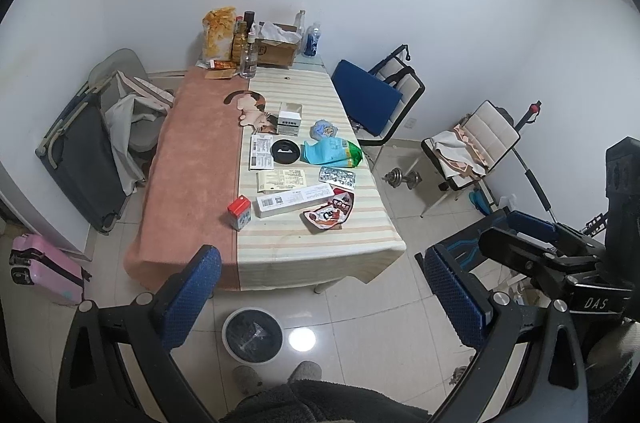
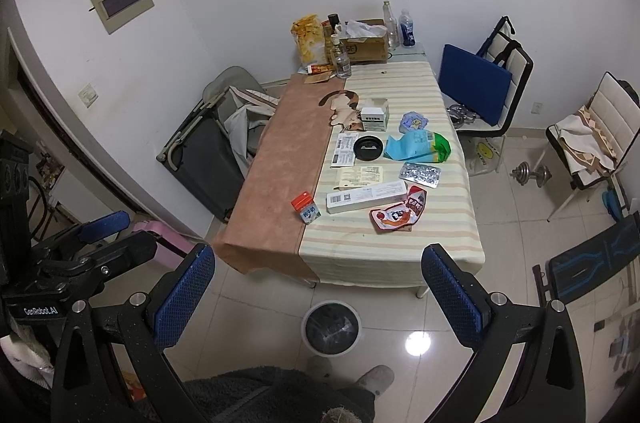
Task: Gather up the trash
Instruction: 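Grasp the small red box with the left tool while the right tool grasps the red snack bag, then carry both items to the floor bin and release them inside, then grasp the long white box with the left tool while the right tool grasps the medicine box, then lower both boxes into the bin and open both tools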
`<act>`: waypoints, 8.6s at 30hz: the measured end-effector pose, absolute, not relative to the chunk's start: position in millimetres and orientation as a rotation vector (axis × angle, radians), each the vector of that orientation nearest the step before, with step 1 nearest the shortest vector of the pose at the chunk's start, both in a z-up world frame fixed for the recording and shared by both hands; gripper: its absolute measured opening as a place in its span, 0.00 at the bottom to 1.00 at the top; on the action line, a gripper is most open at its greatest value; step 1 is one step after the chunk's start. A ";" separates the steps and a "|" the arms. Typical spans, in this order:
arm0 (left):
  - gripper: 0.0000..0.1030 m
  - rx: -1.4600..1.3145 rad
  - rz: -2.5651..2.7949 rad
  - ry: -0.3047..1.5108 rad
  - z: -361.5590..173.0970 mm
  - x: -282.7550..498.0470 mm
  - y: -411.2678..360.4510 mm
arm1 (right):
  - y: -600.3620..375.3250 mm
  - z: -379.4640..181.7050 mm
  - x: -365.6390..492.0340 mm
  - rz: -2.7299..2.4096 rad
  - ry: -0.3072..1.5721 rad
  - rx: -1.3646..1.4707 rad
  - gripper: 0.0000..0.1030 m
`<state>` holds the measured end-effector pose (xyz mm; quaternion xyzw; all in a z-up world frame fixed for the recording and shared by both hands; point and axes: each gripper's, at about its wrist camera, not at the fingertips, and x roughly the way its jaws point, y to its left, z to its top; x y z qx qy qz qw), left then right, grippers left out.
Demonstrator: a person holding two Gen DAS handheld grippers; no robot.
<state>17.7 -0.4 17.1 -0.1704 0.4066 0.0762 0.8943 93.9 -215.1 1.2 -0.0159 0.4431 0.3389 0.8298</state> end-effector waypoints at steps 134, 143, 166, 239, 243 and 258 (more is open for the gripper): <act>0.99 -0.435 0.421 1.586 -558.7 2.5 93.8 | -77.0 -629.0 66.7 0.309 1.597 -0.275 0.96; 0.99 -0.432 0.407 1.493 -438.3 2.3 89.7 | -80.5 -496.2 57.6 0.346 1.581 -0.197 0.96; 0.98 0.481 -0.056 1.351 -356.7 349.8 15.1 | -184.2 -360.3 319.0 0.150 1.438 0.044 0.96; 0.42 -0.475 0.653 1.408 -425.5 312.8 224.5 | 81.1 -466.1 429.6 0.584 1.539 -0.618 0.72; 0.42 -0.450 0.663 1.375 -408.5 302.5 207.2 | 63.1 -457.3 425.6 0.573 1.535 -0.540 0.72; 0.43 -0.433 0.511 1.164 -304.9 170.5 154.7 | -63.7 -318.9 303.1 0.565 1.379 -0.263 0.72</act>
